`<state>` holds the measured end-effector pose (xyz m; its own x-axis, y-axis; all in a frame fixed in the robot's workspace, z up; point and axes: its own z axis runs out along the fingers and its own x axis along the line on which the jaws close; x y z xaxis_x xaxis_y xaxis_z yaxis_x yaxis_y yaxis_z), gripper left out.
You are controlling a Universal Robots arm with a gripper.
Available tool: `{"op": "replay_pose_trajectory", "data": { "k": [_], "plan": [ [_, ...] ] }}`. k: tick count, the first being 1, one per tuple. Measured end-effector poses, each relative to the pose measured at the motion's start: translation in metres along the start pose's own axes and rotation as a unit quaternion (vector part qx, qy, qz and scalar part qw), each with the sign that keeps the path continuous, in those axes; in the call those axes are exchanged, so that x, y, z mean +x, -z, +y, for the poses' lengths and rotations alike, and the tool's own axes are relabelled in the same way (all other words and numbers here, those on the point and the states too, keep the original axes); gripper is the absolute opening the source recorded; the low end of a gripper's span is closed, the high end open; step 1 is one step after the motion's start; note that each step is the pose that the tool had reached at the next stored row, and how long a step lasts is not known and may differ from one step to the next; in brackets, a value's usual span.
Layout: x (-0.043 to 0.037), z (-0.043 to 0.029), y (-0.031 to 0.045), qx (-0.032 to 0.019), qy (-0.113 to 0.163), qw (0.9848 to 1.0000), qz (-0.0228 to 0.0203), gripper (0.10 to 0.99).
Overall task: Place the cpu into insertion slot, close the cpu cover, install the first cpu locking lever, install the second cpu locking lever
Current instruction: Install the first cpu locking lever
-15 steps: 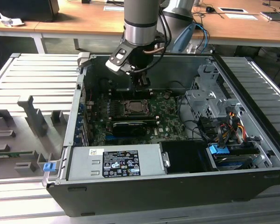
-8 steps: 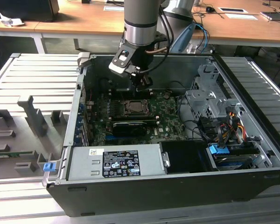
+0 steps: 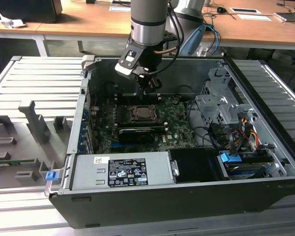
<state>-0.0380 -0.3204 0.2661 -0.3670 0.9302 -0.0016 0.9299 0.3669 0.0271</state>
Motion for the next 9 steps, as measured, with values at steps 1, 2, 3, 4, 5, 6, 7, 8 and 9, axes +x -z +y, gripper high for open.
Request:
{"op": "replay_pose_trajectory", "data": {
  "k": [1, 2, 3, 4, 5, 6, 7, 8, 9],
  "plan": [
    [0.0, 0.0, 0.0, 0.0, 0.004, 1.0, 0.0001, 0.106],
    [0.0, -0.0001, 0.0001, 0.0001, 0.017, 0.9999, 0.0004, 0.106],
    [0.0, -0.0001, 0.0, 0.0001, 0.027, 0.9996, 0.0006, 0.106],
    [0.0, -0.0001, -0.0001, 0.0001, 0.035, 0.9994, 0.0008, 0.106],
    [0.0, -0.0001, -0.0002, 0.0, 0.046, 0.9989, 0.0011, 0.106],
    [0.0, -0.0001, -0.0003, 0.0, 0.059, 0.9982, 0.0015, 0.106],
    [0.0, -0.0001, -0.0004, -0.0001, 0.078, 0.9969, 0.0021, 0.106],
    [0.0, -0.0001, -0.0006, -0.0001, 0.097, 0.9953, 0.0026, 0.106],
    [0.0, -0.0001, -0.0006, -0.0001, 0.113, 0.9936, 0.003, 0.106]
  ]
}}
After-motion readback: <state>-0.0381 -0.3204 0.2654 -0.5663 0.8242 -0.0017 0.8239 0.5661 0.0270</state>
